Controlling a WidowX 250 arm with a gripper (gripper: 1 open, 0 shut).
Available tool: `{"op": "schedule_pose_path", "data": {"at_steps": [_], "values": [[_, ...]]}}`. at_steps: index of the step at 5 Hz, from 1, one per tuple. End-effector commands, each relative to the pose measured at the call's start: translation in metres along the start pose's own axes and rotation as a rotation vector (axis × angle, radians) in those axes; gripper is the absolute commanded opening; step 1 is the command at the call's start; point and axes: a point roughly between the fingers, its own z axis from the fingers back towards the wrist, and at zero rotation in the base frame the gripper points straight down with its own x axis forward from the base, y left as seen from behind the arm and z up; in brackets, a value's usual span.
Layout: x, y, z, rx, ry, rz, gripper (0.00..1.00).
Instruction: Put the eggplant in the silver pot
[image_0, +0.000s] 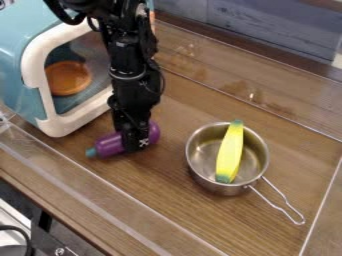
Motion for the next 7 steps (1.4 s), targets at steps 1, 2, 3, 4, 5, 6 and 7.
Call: {"op": "schedule_pose_path", "data": {"at_steps": [1, 2, 3, 4, 5, 6, 7], "values": [[0.007, 0.009, 0.025, 0.056, -0.043, 0.006, 0.00], [0.008, 0.009, 0.039, 0.068, -0.041, 0.015, 0.00], [0.013, 0.005, 0.059, 0.089, -0.051, 0.023, 0.00], [0.019, -0.002, 0.084, 0.102, -0.048, 0.057, 0.00], [0.025, -0.014, 0.098, 0.107, -0.056, 0.096, 0.00], [0.036, -0.034, 0.103, 0.100, -0.077, 0.106, 0.00], [0.048, -0.055, 0.108, 0.090, -0.101, 0.125, 0.00]]}}
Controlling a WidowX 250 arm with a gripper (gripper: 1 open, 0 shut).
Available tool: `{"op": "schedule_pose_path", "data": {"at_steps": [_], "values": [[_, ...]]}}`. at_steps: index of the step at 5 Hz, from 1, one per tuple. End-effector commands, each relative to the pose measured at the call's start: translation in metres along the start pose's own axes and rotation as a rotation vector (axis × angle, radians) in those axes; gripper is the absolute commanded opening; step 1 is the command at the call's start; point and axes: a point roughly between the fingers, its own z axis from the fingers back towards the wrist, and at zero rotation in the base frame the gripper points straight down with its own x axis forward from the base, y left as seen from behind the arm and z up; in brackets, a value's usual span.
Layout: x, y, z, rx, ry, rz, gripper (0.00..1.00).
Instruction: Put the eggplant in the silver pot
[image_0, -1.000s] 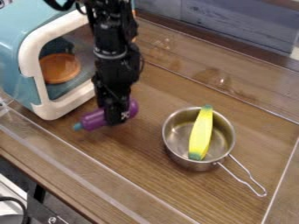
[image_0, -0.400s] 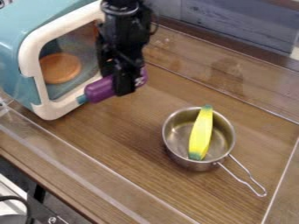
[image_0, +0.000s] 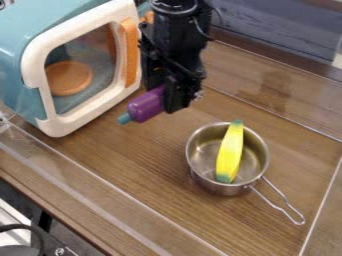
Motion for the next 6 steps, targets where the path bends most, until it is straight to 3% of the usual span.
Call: {"op": "schedule_pose_path", "data": {"at_steps": [1, 3, 5, 6], "values": [[0.010, -0.010, 0.019, 0.017, -0.083, 0.025, 0.00], [0.019, -0.033, 0.025, 0.001, -0.142, 0.066, 0.00], [0.023, -0.048, 0.025, 0.004, -0.194, 0.103, 0.00], [0.023, -0.048, 0.024, 0.005, -0.193, 0.112, 1.00]]}}
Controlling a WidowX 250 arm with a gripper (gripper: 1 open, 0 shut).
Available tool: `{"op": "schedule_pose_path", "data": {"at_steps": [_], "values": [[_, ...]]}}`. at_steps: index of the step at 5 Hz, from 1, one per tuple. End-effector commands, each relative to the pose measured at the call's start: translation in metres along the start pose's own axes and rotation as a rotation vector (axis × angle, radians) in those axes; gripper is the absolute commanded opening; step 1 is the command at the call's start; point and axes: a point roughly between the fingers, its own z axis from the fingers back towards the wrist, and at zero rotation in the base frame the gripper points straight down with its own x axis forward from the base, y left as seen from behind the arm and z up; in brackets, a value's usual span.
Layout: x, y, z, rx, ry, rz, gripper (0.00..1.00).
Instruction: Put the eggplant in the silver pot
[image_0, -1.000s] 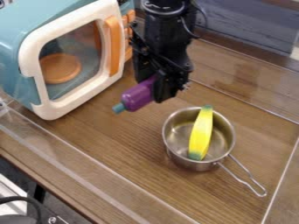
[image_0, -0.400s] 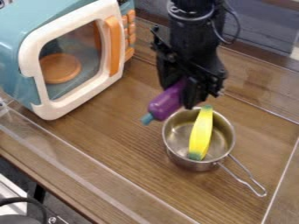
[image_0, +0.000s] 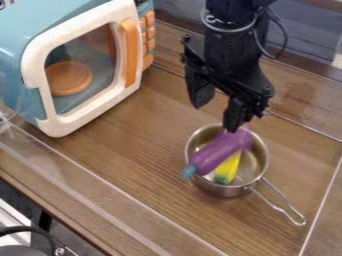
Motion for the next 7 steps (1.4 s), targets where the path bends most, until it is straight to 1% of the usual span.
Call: {"op": "schedule_pose_path", "data": {"at_steps": [1, 4, 5, 6, 7], "values": [[0.003, 0.000, 0.014, 0.005, -0.042, -0.006, 1.00], [0.003, 0.004, 0.023, 0.003, -0.023, -0.001, 1.00], [0.004, 0.007, 0.031, 0.008, -0.023, 0.002, 1.00], [0.003, 0.013, 0.041, 0.021, -0.028, 0.016, 1.00], [-0.001, 0.014, 0.049, 0.027, -0.034, 0.022, 1.00]]}}
